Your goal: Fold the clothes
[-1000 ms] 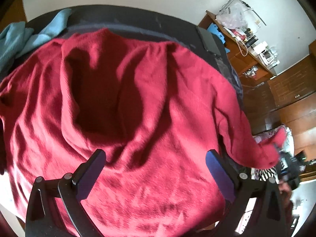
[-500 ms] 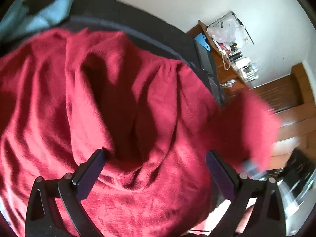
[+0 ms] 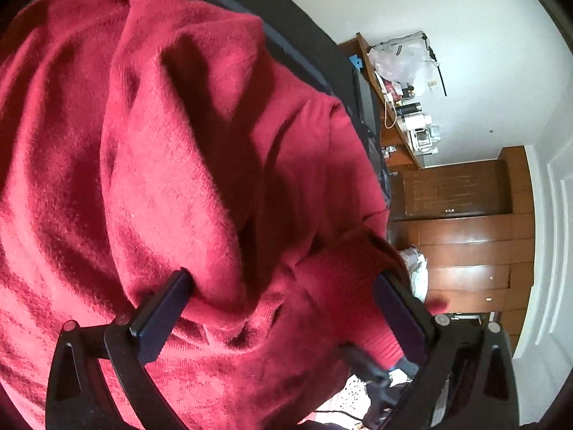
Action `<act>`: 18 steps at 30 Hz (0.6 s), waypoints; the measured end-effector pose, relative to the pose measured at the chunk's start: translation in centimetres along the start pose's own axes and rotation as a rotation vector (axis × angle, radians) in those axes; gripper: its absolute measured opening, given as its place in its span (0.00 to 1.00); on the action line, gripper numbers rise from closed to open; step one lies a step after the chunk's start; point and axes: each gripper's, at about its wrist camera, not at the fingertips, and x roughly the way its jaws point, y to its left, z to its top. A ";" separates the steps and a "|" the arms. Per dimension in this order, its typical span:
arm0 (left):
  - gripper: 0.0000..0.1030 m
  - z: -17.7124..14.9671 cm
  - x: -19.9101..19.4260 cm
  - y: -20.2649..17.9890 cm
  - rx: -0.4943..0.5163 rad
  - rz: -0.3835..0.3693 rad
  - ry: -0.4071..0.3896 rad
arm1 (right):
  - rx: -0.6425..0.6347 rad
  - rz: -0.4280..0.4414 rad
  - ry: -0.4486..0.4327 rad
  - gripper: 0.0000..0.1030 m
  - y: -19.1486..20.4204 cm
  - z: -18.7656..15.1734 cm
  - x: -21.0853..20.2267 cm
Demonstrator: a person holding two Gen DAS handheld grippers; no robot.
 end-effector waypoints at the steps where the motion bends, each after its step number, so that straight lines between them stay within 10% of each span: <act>1: 0.99 0.0 0.1 0.2 -0.008 -0.001 0.006 | 0.000 0.005 0.014 0.07 0.0 -0.3 0.2; 14: 0.99 -0.9 1.1 0.8 -0.056 0.023 0.015 | 0.051 0.084 0.175 0.09 -0.9 -3.5 2.9; 17: 0.99 -1.5 0.8 0.6 -0.037 0.058 0.014 | 0.089 0.106 0.211 0.34 -1.7 -4.1 3.2; 18: 0.99 -1.8 0.7 0.6 -0.032 0.070 0.014 | 0.087 0.106 0.217 0.59 -1.8 -4.3 3.1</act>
